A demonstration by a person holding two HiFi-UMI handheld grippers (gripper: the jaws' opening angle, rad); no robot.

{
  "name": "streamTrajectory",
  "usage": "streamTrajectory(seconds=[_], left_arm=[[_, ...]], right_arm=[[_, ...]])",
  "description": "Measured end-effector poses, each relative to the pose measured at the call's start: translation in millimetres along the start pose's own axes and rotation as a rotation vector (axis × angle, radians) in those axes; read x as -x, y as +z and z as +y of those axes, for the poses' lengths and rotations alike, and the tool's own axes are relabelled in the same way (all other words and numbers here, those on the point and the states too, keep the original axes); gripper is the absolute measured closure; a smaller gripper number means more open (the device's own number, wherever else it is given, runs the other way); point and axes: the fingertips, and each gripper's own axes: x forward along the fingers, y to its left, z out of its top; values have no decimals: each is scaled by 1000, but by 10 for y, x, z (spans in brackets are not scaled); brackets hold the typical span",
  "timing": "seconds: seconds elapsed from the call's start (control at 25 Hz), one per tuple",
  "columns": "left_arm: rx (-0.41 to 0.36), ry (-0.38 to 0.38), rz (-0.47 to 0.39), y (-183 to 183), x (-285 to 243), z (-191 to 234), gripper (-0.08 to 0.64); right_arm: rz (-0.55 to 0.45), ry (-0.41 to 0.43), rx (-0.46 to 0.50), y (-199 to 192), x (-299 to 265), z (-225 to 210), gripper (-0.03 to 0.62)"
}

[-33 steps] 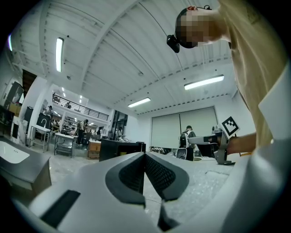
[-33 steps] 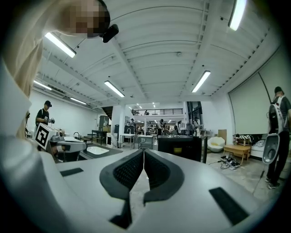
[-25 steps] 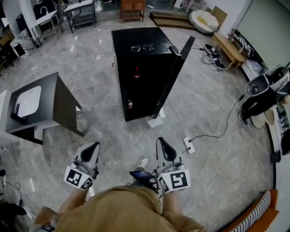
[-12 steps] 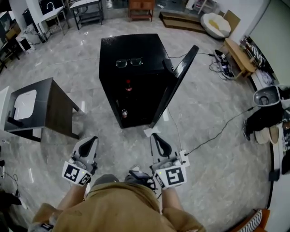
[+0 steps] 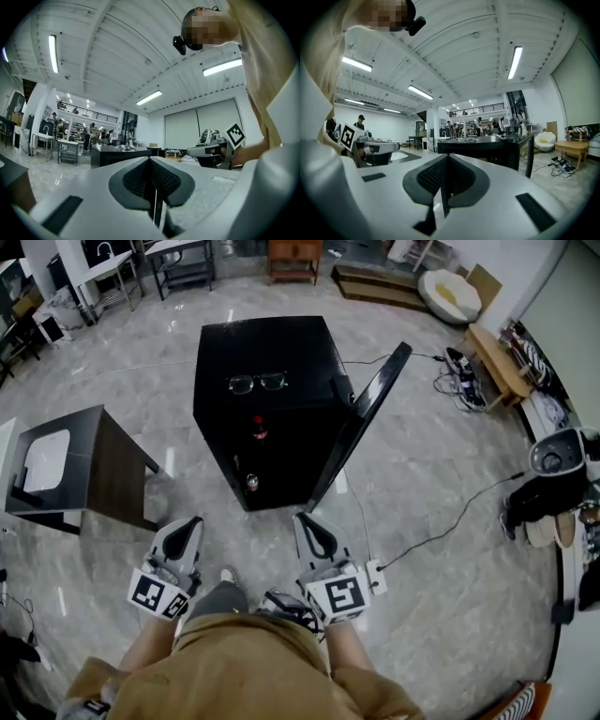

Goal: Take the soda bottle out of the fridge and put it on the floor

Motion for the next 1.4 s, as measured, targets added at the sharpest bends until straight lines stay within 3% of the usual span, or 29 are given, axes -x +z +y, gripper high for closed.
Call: streamTrajectory(seconds=[0.24, 0.6, 0.92, 1.0, 1.16, 1.4], left_arm=[[64, -1, 14, -235, -102, 397, 558], [87, -59, 55, -481, -323, 893, 558], [132, -93, 104, -1025, -635, 1242, 558], [143, -94, 103, -1143, -716, 1318, 558], [152, -96, 104, -1349, -800, 1432, 558], [179, -96, 135, -1713, -760, 1500, 558]], right_arm=[[17, -9, 28, -117, -556, 14, 589], [85, -4, 80, -415, -1536, -53, 589], [183, -37, 81, -1136, -2302, -397, 584], [215, -43, 66, -1380, -2486, -483, 472], [232, -36, 66, -1749, -2894, -614, 469], [243, -60, 64, -2101, -3316, -793, 411]])
